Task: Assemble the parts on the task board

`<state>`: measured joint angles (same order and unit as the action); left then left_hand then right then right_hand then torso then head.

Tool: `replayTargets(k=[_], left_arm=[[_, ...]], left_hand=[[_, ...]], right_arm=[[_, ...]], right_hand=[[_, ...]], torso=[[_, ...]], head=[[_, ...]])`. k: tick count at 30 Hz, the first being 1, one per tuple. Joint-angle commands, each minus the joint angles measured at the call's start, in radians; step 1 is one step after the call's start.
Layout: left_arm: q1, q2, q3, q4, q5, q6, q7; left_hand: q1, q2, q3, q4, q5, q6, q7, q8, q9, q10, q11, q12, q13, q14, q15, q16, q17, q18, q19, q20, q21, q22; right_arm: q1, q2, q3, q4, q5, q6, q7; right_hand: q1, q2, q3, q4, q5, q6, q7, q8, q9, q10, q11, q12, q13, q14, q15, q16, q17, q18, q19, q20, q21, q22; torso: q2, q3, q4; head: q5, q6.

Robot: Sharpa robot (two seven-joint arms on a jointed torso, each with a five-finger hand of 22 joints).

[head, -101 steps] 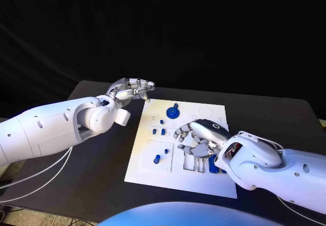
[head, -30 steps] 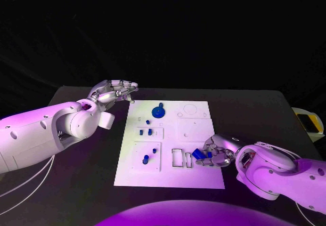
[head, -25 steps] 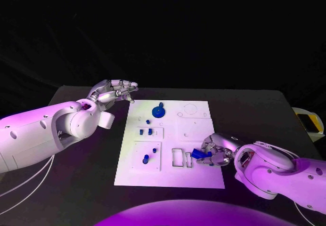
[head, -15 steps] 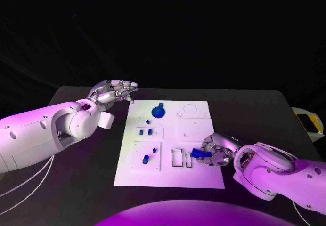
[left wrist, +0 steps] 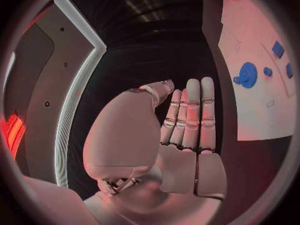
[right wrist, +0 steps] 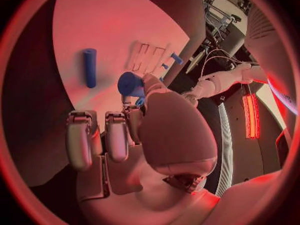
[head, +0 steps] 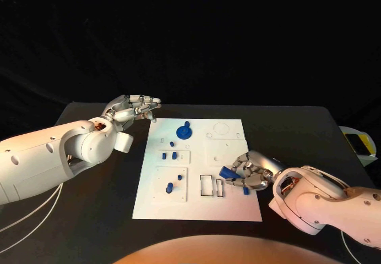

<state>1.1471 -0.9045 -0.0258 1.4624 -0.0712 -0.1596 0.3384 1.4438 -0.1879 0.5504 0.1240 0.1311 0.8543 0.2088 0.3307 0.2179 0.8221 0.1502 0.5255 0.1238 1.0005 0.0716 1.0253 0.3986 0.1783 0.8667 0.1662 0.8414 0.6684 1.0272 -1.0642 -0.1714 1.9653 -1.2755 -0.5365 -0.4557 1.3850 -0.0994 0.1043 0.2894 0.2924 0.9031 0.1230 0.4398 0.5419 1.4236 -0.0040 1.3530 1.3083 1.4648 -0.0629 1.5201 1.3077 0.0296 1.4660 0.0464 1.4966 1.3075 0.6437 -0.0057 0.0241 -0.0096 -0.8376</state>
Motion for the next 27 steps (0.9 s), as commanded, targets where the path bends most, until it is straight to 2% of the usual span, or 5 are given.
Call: replayTargets(k=[1, 8, 12, 17, 27], left_arm=[[0.0, 0.003, 0.001, 0.002, -0.003, 0.018, 0.008], [0.0, 0.004, 0.001, 0.003, -0.003, 0.019, 0.008], [0.0, 0.003, 0.0, 0.003, -0.003, 0.02, 0.008], [0.0, 0.003, 0.0, 0.004, -0.003, 0.022, 0.008], [0.0, 0.001, 0.0, 0.005, -0.003, 0.022, 0.008]], left_hand=[[-0.004, 0.004, 0.002, -0.004, 0.006, -0.001, 0.0, 0.007, 0.0, -0.007, 0.0, 0.005, -0.001, -0.006, 0.002, 0.004, -0.001, 0.005, -0.003, 0.001, 0.0, 0.001], [-0.004, 0.005, 0.003, -0.004, 0.006, -0.001, 0.0, 0.008, 0.001, -0.009, 0.001, 0.006, -0.002, -0.007, 0.002, 0.004, -0.002, 0.005, -0.004, 0.001, 0.0, 0.001], [-0.004, 0.005, 0.003, -0.004, 0.006, -0.001, 0.0, 0.008, 0.001, -0.009, 0.001, 0.006, -0.002, -0.007, 0.002, 0.004, -0.002, 0.005, -0.004, 0.001, 0.0, 0.001], [-0.004, 0.005, 0.003, -0.004, 0.006, -0.001, 0.0, 0.008, 0.001, -0.009, 0.001, 0.006, -0.002, -0.007, 0.002, 0.004, -0.002, 0.005, -0.004, 0.001, 0.0, 0.001], [-0.004, 0.005, 0.003, -0.004, 0.006, -0.001, 0.0, 0.008, 0.001, -0.009, 0.001, 0.006, -0.002, -0.007, 0.002, 0.004, -0.002, 0.005, -0.004, 0.001, 0.0, 0.001]], right_arm=[[0.002, 0.01, 0.0, 0.004, 0.045, -0.035, 0.039], [0.004, 0.047, 0.0, -0.007, 0.074, 0.004, 0.041], [0.003, 0.073, 0.0, -0.016, 0.09, 0.038, 0.041], [0.0, 0.097, 0.0, -0.029, 0.1, 0.081, 0.031], [-0.005, 0.119, -0.001, -0.042, 0.106, 0.134, 0.019]], right_hand=[[-0.036, -0.008, 0.134, 0.0, 0.004, 0.063, -0.052, 0.014, -0.001, 0.007, 0.0, 0.006, 0.05, 0.083, -0.005, 0.004, 0.14, -0.014, 0.077, -0.004, 0.004, 0.243], [-0.074, -0.018, 0.152, 0.001, 0.002, 0.065, -0.051, 0.015, -0.002, 0.007, 0.001, 0.003, 0.051, 0.083, -0.003, 0.004, 0.139, -0.013, 0.075, -0.003, 0.0, 0.242], [-0.11, -0.024, 0.164, 0.001, -0.007, 0.07, -0.052, 0.017, -0.002, 0.009, 0.001, 0.004, 0.054, 0.083, -0.003, 0.004, 0.14, -0.013, 0.075, -0.003, 0.0, 0.242], [-0.181, -0.03, 0.176, 0.001, -0.048, 0.085, -0.055, 0.026, 0.0, 0.016, -0.002, 0.009, 0.062, 0.084, -0.005, 0.005, 0.143, -0.014, 0.076, -0.004, 0.003, 0.243], [-0.219, -0.032, 0.184, 0.001, -0.058, 0.1, -0.061, 0.038, 0.004, 0.031, -0.007, 0.028, 0.082, 0.084, -0.009, 0.007, 0.146, -0.015, 0.078, -0.007, 0.007, 0.244]], torso=[[0.001, -0.0002, 0.0001], [0.002, 0.0005, 0.0011], [0.002, -0.0006, 0.0011], [0.002, -0.0005, 0.0001], [0.002, 0.0004, -0.0005]], head=[[0.0, 0.0], [0.004, -0.001], [0.005, -0.003], [0.007, -0.006], [0.012, -0.009]])
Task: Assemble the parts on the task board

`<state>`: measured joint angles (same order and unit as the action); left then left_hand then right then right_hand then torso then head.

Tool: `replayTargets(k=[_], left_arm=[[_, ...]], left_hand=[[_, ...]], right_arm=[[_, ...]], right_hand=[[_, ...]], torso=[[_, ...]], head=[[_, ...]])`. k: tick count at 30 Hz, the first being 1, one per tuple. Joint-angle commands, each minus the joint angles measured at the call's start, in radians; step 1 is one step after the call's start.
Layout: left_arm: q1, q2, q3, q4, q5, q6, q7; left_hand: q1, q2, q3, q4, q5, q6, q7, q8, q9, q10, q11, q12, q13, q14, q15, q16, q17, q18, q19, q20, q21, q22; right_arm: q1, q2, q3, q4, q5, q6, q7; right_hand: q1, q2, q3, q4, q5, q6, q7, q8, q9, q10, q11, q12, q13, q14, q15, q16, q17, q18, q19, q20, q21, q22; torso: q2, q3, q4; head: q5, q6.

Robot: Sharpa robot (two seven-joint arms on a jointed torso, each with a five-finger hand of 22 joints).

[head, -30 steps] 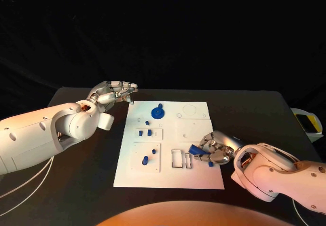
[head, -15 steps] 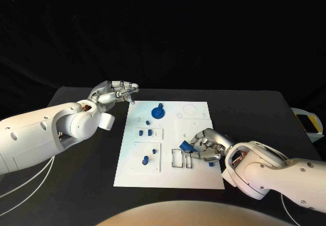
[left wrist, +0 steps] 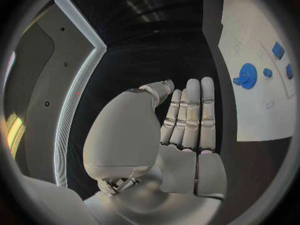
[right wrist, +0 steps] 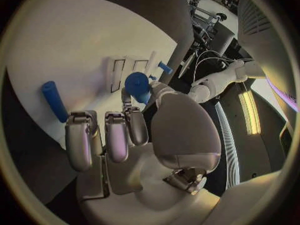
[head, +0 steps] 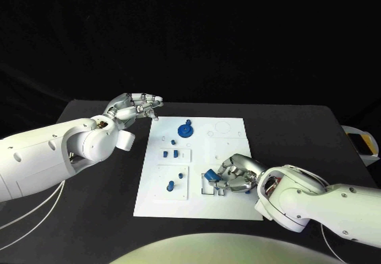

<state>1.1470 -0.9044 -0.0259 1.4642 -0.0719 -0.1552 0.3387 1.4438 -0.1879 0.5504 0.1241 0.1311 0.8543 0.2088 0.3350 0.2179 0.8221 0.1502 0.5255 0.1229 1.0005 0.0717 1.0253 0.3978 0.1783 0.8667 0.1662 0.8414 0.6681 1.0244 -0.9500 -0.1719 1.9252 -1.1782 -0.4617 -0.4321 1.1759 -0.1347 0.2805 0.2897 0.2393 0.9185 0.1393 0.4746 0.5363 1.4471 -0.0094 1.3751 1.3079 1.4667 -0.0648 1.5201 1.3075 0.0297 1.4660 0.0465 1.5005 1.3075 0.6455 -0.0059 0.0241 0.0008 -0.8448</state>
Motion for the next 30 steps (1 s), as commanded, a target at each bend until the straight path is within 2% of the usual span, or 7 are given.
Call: replayTargets(k=[1, 8, 12, 18, 21, 26, 30], left_arm=[[0.001, 0.001, 0.001, 0.003, -0.002, 0.018, 0.008], [0.001, 0.001, 0.001, 0.004, -0.002, 0.017, 0.007], [0.001, 0.001, 0.001, 0.004, -0.002, 0.017, 0.007], [0.001, 0.001, 0.001, 0.004, -0.002, 0.017, 0.007], [0.001, 0.0, 0.001, 0.004, -0.002, 0.017, 0.007], [0.001, 0.0, 0.001, 0.004, -0.002, 0.017, 0.007], [0.001, 0.0, 0.001, 0.004, -0.002, 0.017, 0.006]], left_hand=[[-0.004, 0.005, 0.003, -0.004, 0.006, -0.001, 0.0, 0.003, 0.001, -0.009, 0.0, 0.006, -0.001, -0.007, 0.002, 0.004, -0.001, 0.005, -0.004, 0.001, 0.0, 0.002], [-0.004, 0.005, 0.003, -0.004, 0.006, -0.001, 0.0, 0.003, 0.001, -0.009, 0.0, 0.006, -0.001, -0.007, 0.002, 0.004, -0.001, 0.005, -0.004, 0.001, 0.0, 0.002], [-0.004, 0.005, 0.003, -0.004, 0.006, -0.001, 0.0, 0.003, 0.001, -0.009, 0.0, 0.006, -0.001, -0.007, 0.002, 0.004, -0.001, 0.005, -0.004, 0.001, 0.0, 0.002], [-0.004, 0.005, 0.004, -0.005, 0.007, -0.004, 0.0, 0.004, 0.001, -0.01, 0.001, 0.007, -0.001, -0.007, 0.002, 0.005, -0.001, 0.005, -0.004, 0.001, 0.0, 0.002], [-0.004, 0.005, 0.004, -0.005, 0.007, -0.004, 0.0, 0.004, 0.001, -0.01, 0.001, 0.007, -0.001, -0.007, 0.002, 0.005, -0.001, 0.005, -0.004, 0.001, 0.0, 0.002], [-0.004, 0.005, 0.004, -0.005, 0.007, -0.004, 0.0, 0.004, 0.001, -0.01, 0.001, 0.007, -0.001, -0.007, 0.002, 0.005, -0.001, 0.005, -0.004, 0.001, 0.0, 0.002], [-0.004, 0.005, 0.004, -0.005, 0.007, -0.004, 0.0, 0.004, 0.001, -0.01, 0.001, 0.007, -0.001, -0.007, 0.002, 0.005, -0.001, 0.005, -0.004, 0.001, 0.0, 0.002]], right_arm=[[-0.003, 0.007, 0.0, -0.003, 0.009, 0.063, -0.005], [-0.006, 0.015, 0.0, -0.025, 0.01, 0.077, -0.011], [-0.007, 0.022, -0.001, -0.036, 0.01, 0.079, -0.012], [-0.007, 0.031, -0.001, -0.043, 0.009, 0.078, -0.012], [-0.007, 0.034, -0.001, -0.047, 0.002, 0.075, -0.015], [-0.008, 0.037, -0.001, -0.05, -0.008, 0.078, -0.017], [-0.008, 0.04, -0.001, -0.051, -0.012, 0.081, -0.018]], right_hand=[[-0.01, 0.003, 0.007, 0.001, -0.005, 0.085, -0.078, 0.003, 0.01, 0.007, -0.001, 0.006, 0.082, 0.082, -0.007, 0.007, 0.146, -0.015, 0.078, -0.007, 0.003, 0.244], [-0.026, 0.004, 0.01, 0.001, -0.009, 0.089, -0.079, 0.007, 0.012, 0.013, -0.003, 0.013, 0.091, 0.082, -0.008, 0.007, 0.147, -0.015, 0.078, -0.008, 0.004, 0.244], [-0.058, 0.0, 0.006, 0.001, -0.022, 0.09, -0.08, 0.013, 0.015, 0.016, -0.003, 0.017, 0.097, 0.083, -0.009, 0.007, 0.148, -0.015, 0.078, -0.01, 0.004, 0.244], [-0.108, -0.007, -0.021, 0.002, -0.019, 0.09, -0.081, 0.021, 0.019, 0.016, -0.004, 0.016, 0.099, 0.082, -0.01, 0.007, 0.147, -0.015, 0.077, -0.011, 0.003, 0.244], [-0.153, -0.004, -0.049, 0.003, 0.024, 0.086, -0.083, 0.028, 0.023, 0.014, -0.005, 0.009, 0.097, 0.082, -0.011, 0.005, 0.144, -0.014, 0.075, -0.012, -0.001, 0.242], [-0.226, 0.002, -0.114, 0.004, -0.062, 0.08, -0.083, 0.039, 0.031, 0.009, -0.005, -0.002, 0.093, 0.08, -0.011, 0.003, 0.138, -0.012, 0.072, -0.012, -0.008, 0.24], [-0.251, 0.011, -0.165, 0.003, -0.117, 0.073, -0.082, 0.046, 0.035, 0.006, -0.004, -0.01, 0.091, 0.08, -0.011, 0.001, 0.135, -0.011, 0.07, -0.011, -0.014, 0.238]], torso=[[0.0, 0.0006, -0.0005], [0.0, 0.0008, 0.0], [0.001, 0.001, 0.0001], [0.0, 0.0011, -0.0001], [0.0, 0.0011, -0.0001], [0.0, 0.0009, -0.0006], [0.0, 0.0009, -0.0006]], head=[[0.001, -0.001], [0.003, -0.002], [0.003, -0.002], [0.003, -0.002], [0.003, -0.002], [0.003, -0.003], [0.003, -0.003]])
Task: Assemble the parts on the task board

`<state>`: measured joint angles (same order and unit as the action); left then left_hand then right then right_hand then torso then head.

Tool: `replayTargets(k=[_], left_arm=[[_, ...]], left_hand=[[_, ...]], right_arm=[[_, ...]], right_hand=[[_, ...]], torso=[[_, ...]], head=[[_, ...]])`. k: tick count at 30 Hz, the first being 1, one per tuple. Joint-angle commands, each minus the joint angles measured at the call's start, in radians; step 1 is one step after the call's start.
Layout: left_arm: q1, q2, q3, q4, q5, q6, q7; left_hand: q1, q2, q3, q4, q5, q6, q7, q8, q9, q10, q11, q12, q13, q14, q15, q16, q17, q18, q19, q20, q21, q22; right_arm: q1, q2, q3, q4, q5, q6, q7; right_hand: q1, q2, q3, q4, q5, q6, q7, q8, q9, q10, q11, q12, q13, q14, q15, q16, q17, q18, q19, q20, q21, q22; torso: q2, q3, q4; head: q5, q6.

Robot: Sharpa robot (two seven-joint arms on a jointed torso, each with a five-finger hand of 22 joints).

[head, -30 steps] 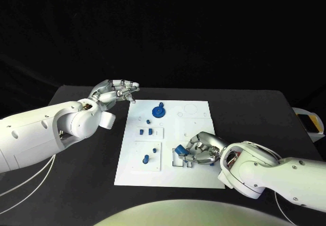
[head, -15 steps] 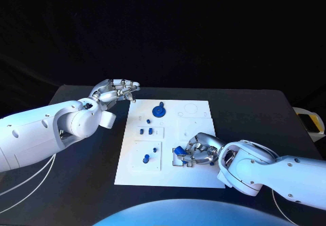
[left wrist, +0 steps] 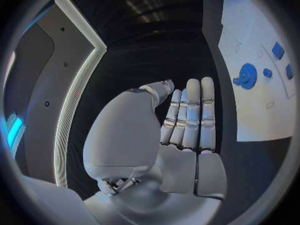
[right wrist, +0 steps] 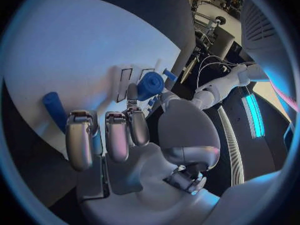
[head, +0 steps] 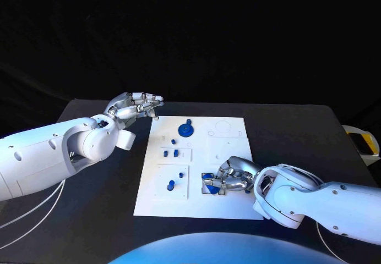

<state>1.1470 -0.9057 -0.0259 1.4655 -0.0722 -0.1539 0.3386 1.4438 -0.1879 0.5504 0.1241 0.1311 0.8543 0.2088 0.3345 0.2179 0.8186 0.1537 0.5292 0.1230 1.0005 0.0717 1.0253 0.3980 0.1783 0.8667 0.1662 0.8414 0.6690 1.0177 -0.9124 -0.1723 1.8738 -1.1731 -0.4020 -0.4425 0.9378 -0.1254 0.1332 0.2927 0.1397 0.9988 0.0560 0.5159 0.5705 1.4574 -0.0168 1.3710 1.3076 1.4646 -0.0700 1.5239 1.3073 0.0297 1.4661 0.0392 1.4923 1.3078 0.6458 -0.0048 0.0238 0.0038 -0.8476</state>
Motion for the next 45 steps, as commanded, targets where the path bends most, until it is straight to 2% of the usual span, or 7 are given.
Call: replayTargets(k=[1, 10, 13, 16, 19, 29, 45], left_arm=[[0.001, 0.001, 0.001, 0.003, -0.002, 0.015, 0.007], [0.001, 0.0, 0.001, 0.004, -0.002, 0.014, 0.003], [0.001, -0.001, 0.001, 0.004, -0.002, 0.014, 0.003], [0.001, -0.002, 0.001, 0.004, -0.002, 0.014, 0.003], [0.001, -0.002, 0.001, 0.004, -0.002, 0.014, 0.003], [0.001, -0.004, 0.001, 0.005, -0.002, 0.014, 0.003], [0.001, -0.004, 0.001, 0.005, -0.002, 0.014, 0.004]], left_hand=[[-0.004, 0.005, 0.004, -0.005, 0.007, -0.004, 0.0, 0.004, 0.001, -0.007, -0.003, 0.003, -0.001, -0.007, 0.002, 0.005, -0.001, 0.005, -0.004, 0.001, 0.0, 0.001], [-0.004, 0.005, 0.004, -0.005, 0.007, -0.004, 0.0, 0.004, 0.001, -0.007, -0.003, 0.003, -0.001, -0.007, 0.002, 0.005, -0.001, 0.005, -0.004, 0.001, 0.0, 0.001], [-0.004, 0.005, 0.004, -0.005, 0.007, -0.004, 0.0, 0.004, 0.001, -0.007, -0.003, 0.003, -0.001, -0.007, 0.002, 0.005, -0.001, 0.005, -0.004, 0.001, 0.0, 0.001], [-0.005, 0.006, 0.004, -0.004, 0.007, -0.005, 0.0, 0.005, 0.001, -0.008, -0.003, 0.004, -0.002, -0.007, 0.003, 0.006, -0.002, 0.005, -0.004, 0.001, 0.0, 0.001], [-0.005, 0.006, 0.004, -0.004, 0.007, -0.005, 0.0, 0.005, 0.001, -0.008, -0.003, 0.004, -0.002, -0.007, 0.003, 0.006, -0.002, 0.005, -0.004, 0.001, 0.0, 0.001], [-0.005, 0.006, 0.004, -0.004, 0.007, -0.005, 0.0, 0.005, 0.001, -0.008, -0.003, 0.004, -0.002, -0.007, 0.003, 0.006, -0.002, 0.005, -0.004, 0.001, 0.0, 0.001], [-0.005, 0.006, 0.004, -0.004, 0.007, -0.005, 0.0, 0.005, 0.001, -0.008, -0.003, 0.004, -0.002, -0.007, 0.003, 0.006, -0.002, 0.005, -0.004, 0.001, 0.0, 0.001]], right_arm=[[-0.001, 0.002, 0.0, 0.001, -0.018, 0.021, -0.007], [-0.002, 0.001, 0.0, 0.009, -0.037, 0.004, 0.003], [-0.002, -0.004, 0.0, 0.014, -0.038, 0.002, 0.011], [-0.002, -0.015, 0.0, 0.025, -0.039, 0.003, 0.025], [-0.002, -0.028, 0.0, 0.038, -0.04, 0.005, 0.033], [-0.002, -0.063, 0.0, 0.065, -0.049, 0.026, 0.035], [-0.002, -0.029, 0.0, 0.025, -0.067, 0.056, 0.014]], right_hand=[[-0.015, 0.003, -0.024, 0.001, -0.023, -0.008, 0.001, 0.006, 0.001, -0.005, 0.003, -0.006, 0.091, 0.082, -0.005, -0.003, 0.135, -0.011, 0.069, -0.004, -0.006, 0.238], [-0.052, 0.036, -0.099, 0.001, -0.043, -0.018, 0.004, 0.013, 0.004, -0.01, 0.006, -0.017, 0.087, 0.081, -0.003, -0.006, 0.131, -0.009, 0.066, -0.001, -0.015, 0.235], [-0.03, 0.051, -0.112, -0.001, -0.016, -0.019, 0.003, 0.016, 0.005, -0.008, 0.005, -0.016, 0.089, 0.081, -0.003, -0.005, 0.132, -0.009, 0.067, -0.001, -0.013, 0.236], [0.056, 0.059, -0.12, -0.006, 0.037, -0.02, 0.001, 0.021, 0.005, -0.003, 0.003, -0.01, 0.096, 0.082, -0.005, -0.003, 0.137, -0.011, 0.07, -0.003, -0.006, 0.238], [0.107, 0.059, -0.126, -0.008, 0.04, -0.018, 0.0, 0.024, 0.005, 0.002, 0.002, -0.004, 0.103, 0.083, -0.006, -0.001, 0.141, -0.012, 0.073, -0.004, 0.001, 0.24], [0.159, 0.059, -0.134, -0.01, 0.045, -0.016, -0.002, 0.026, 0.003, 0.006, 0.0, 0.0, 0.108, 0.085, -0.008, 0.001, 0.148, -0.015, 0.077, -0.005, 0.011, 0.243], [0.233, 0.089, -0.125, -0.012, 0.046, -0.017, -0.004, 0.023, -0.004, 0.008, -0.002, 0.001, 0.112, 0.085, -0.009, 0.002, 0.15, -0.015, 0.077, -0.007, 0.012, 0.244]], torso=[[0.0, -0.0002, -0.0005], [0.0, 0.0002, -0.0004], [0.0, 0.0, -0.0002], [-0.001, -0.0002, -0.0005], [-0.001, 0.0, -0.0005], [-0.001, -0.0004, -0.0007], [-0.001, -0.0006, 0.0002]], head=[[0.0, 0.0], [0.0, 0.002], [0.0, 0.002], [0.0, 0.001], [0.001, 0.002], [0.002, 0.001], [0.002, -0.001]])
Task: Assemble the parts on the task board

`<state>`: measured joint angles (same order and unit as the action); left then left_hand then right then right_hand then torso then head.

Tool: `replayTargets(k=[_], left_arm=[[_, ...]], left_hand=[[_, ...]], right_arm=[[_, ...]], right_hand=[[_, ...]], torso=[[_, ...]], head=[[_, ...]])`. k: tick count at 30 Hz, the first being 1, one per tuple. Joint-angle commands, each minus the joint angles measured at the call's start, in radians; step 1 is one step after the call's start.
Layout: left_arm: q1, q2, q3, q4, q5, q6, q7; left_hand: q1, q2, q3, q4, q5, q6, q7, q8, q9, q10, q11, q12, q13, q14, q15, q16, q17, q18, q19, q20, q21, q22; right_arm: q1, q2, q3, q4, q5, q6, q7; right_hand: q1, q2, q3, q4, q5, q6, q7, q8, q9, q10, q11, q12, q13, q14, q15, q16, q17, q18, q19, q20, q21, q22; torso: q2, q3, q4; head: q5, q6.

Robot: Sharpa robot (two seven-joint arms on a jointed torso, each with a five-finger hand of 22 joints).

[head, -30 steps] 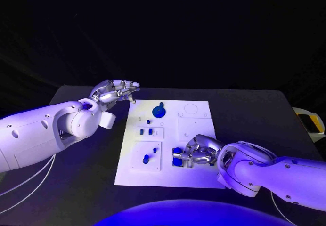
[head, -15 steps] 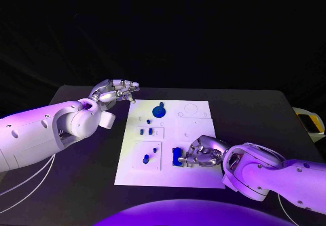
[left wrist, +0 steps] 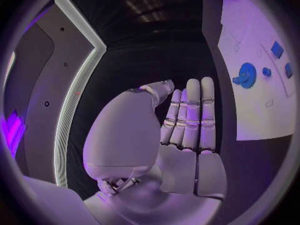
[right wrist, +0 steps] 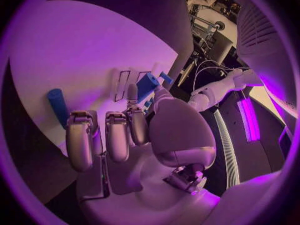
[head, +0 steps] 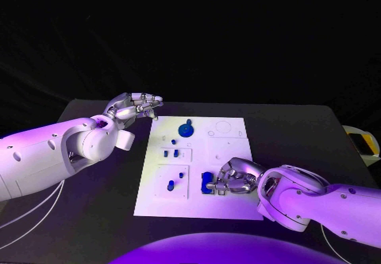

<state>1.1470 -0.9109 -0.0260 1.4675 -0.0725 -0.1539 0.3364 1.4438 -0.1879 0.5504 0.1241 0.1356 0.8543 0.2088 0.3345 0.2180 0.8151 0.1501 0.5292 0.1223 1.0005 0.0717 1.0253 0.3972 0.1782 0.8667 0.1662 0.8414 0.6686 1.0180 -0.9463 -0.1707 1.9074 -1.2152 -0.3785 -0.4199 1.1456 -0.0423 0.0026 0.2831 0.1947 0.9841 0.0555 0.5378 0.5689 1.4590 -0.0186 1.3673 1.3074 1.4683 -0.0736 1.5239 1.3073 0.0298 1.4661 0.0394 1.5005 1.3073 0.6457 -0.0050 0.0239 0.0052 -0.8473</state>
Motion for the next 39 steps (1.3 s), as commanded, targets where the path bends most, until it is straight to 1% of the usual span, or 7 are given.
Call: replayTargets(k=[1, 6, 17, 22, 29, 33, 39], left_arm=[[0.001, 0.001, 0.001, 0.003, -0.001, 0.014, 0.006], [0.001, 0.001, 0.001, 0.003, -0.001, 0.014, 0.006], [0.001, 0.0, 0.001, 0.002, -0.001, 0.014, 0.006], [0.001, 0.001, 0.001, 0.002, -0.001, 0.014, 0.006], [0.001, 0.0, 0.0, 0.001, -0.001, 0.013, 0.007], [0.001, 0.001, 0.0, 0.0, -0.001, 0.013, 0.007], [0.001, 0.002, 0.0, 0.004, -0.001, 0.014, 0.008]], left_hand=[[-0.005, 0.006, 0.004, -0.004, 0.002, -0.005, 0.0, 0.005, 0.001, -0.004, 0.001, 0.004, -0.001, -0.007, 0.003, 0.006, -0.001, 0.005, -0.004, 0.001, 0.0, 0.001], [-0.005, 0.006, 0.004, -0.004, 0.002, -0.005, 0.0, 0.005, 0.001, -0.004, 0.001, 0.004, -0.001, -0.007, 0.003, 0.006, -0.001, 0.005, -0.004, 0.001, 0.0, 0.001], [-0.006, 0.008, 0.006, -0.004, 0.002, -0.005, 0.0, 0.006, 0.001, -0.006, 0.001, 0.006, -0.002, -0.008, 0.003, 0.006, -0.001, 0.005, -0.004, 0.001, 0.0, 0.002], [-0.006, 0.008, 0.006, -0.004, 0.002, -0.005, 0.0, 0.006, 0.001, -0.006, 0.001, 0.006, -0.002, -0.008, 0.003, 0.006, -0.001, 0.005, -0.004, 0.001, 0.0, 0.002], [-0.006, 0.008, 0.006, -0.004, 0.002, -0.005, 0.0, 0.006, 0.001, -0.006, 0.001, 0.006, -0.002, -0.008, 0.003, 0.006, -0.001, 0.005, -0.004, 0.001, 0.0, 0.002], [-0.006, 0.008, 0.006, -0.004, 0.002, -0.005, 0.0, 0.007, 0.001, -0.006, 0.001, 0.006, -0.002, -0.008, 0.003, 0.006, -0.002, 0.005, -0.004, 0.001, 0.0, 0.002], [-0.006, 0.008, 0.006, -0.004, 0.002, -0.005, 0.0, 0.007, 0.001, -0.006, 0.001, 0.006, -0.002, -0.008, 0.003, 0.006, -0.002, 0.005, -0.004, 0.001, 0.0, 0.002]], right_arm=[[-0.002, 0.006, -0.002, -0.01, -0.027, 0.033, -0.01], [-0.003, 0.012, -0.002, -0.015, -0.044, 0.035, -0.017], [-0.003, 0.001, -0.002, -0.009, -0.06, 0.023, -0.015], [-0.003, -0.008, -0.002, -0.001, -0.054, -0.013, 0.002], [0.017, -0.068, 0.0, 0.027, -0.025, -0.089, 0.049], [0.04, -0.123, 0.001, 0.03, -0.027, -0.079, 0.054], [0.05, -0.194, -0.002, 0.029, -0.098, -0.048, 0.037]], right_hand=[[0.032, 0.007, 0.007, -0.001, -0.021, -0.002, -0.003, 0.0, -0.003, 0.007, 0.0, 0.004, 0.112, 0.081, -0.005, 0.002, 0.15, -0.015, 0.077, -0.007, 0.005, 0.244], [0.063, 0.011, 0.016, -0.004, -0.044, -0.001, -0.003, -0.002, -0.007, 0.008, 0.0, 0.006, 0.115, 0.081, -0.005, 0.002, 0.15, -0.015, 0.078, -0.007, 0.005, 0.244], [0.093, 0.011, 0.028, -0.005, -0.027, 0.0, -0.004, -0.005, -0.012, 0.009, -0.001, 0.006, 0.116, 0.081, -0.007, 0.002, 0.15, -0.015, 0.077, -0.008, 0.005, 0.244], [0.094, 0.007, 0.027, -0.003, -0.022, -0.001, -0.004, -0.007, -0.013, 0.005, -0.001, -0.001, 0.112, 0.081, -0.007, 0.001, 0.147, -0.014, 0.075, -0.008, 0.0, 0.243], [0.115, -0.012, 0.029, -0.005, -0.012, -0.018, 0.003, -0.018, -0.016, -0.01, 0.004, -0.027, 0.094, 0.079, -0.003, -0.002, 0.14, -0.011, 0.07, -0.006, -0.012, 0.239], [0.143, -0.031, 0.033, -0.006, -0.02, -0.05, 0.021, -0.049, -0.027, -0.02, 0.019, -0.041, 0.085, 0.077, 0.009, -0.006, 0.133, -0.009, 0.064, 0.002, -0.025, 0.235], [0.135, -0.051, 0.014, 0.003, -0.053, -0.07, 0.038, -0.078, -0.035, -0.032, 0.035, -0.056, 0.076, 0.076, 0.023, -0.009, 0.128, -0.007, 0.059, 0.015, -0.036, 0.232]], torso=[[-0.001, -0.0008, 0.0001], [-0.001, -0.0007, -0.0002], [0.0, 0.0009, -0.001], [0.001, 0.0013, -0.0009], [-0.002, 0.0, -0.002], [-0.003, -0.0016, -0.003], [-0.003, -0.0018, -0.0037]], head=[[0.0, -0.001], [0.0, -0.001], [0.001, 0.0], [0.001, 0.0], [-0.005, 0.003], [-0.013, 0.002], [-0.031, 0.001]])
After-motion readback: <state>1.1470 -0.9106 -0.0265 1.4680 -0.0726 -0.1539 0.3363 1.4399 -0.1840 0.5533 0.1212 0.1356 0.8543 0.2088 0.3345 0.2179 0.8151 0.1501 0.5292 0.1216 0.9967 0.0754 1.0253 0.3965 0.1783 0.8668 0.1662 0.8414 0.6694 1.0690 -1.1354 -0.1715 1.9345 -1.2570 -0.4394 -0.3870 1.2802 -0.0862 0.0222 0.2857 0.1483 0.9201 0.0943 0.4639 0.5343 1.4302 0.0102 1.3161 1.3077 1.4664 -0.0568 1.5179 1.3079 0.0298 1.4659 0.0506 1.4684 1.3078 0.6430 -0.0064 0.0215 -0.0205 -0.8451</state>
